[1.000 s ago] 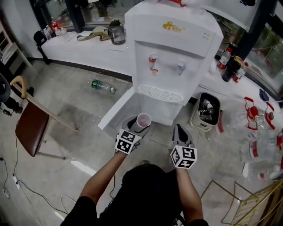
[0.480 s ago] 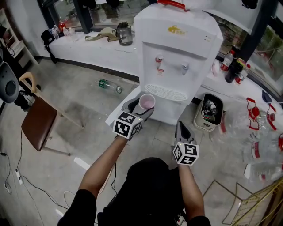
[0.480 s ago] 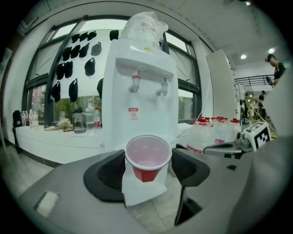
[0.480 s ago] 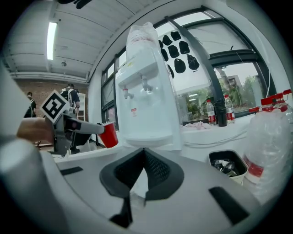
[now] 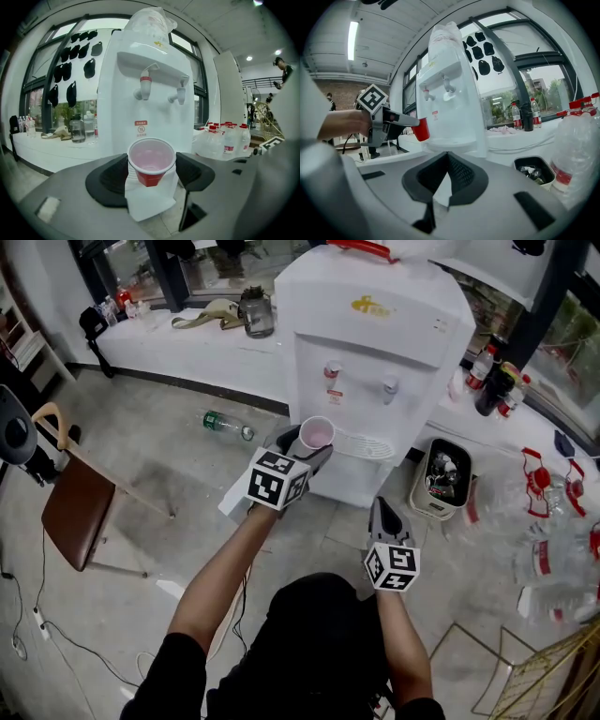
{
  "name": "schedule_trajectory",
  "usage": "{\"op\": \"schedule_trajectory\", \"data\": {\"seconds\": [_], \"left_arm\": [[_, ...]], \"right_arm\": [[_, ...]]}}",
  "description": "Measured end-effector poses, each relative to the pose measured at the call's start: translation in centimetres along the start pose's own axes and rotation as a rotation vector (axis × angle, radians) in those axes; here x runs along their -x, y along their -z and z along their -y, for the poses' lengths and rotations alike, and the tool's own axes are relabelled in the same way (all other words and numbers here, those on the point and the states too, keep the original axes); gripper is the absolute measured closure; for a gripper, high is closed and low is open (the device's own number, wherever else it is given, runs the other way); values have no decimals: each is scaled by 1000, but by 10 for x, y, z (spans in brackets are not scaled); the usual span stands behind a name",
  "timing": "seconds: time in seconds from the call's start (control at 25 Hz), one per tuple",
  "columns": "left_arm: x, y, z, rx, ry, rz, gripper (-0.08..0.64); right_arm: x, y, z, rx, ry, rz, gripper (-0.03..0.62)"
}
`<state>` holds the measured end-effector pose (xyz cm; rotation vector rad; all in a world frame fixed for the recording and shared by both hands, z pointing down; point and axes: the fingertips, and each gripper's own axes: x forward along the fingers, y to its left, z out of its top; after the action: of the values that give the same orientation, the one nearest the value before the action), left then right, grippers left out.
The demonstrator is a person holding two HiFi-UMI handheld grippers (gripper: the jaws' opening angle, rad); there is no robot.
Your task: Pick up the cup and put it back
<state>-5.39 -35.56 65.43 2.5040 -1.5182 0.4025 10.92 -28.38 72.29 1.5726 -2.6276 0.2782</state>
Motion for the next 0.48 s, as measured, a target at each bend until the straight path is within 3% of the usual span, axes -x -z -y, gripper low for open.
{"op": "schedule_trajectory", "data": {"seconds": [0.48], "left_arm": [[-33, 0, -16, 25, -6, -68, 245]], "right_arm": [[-10, -31, 6, 13, 5, 43, 597]]}}
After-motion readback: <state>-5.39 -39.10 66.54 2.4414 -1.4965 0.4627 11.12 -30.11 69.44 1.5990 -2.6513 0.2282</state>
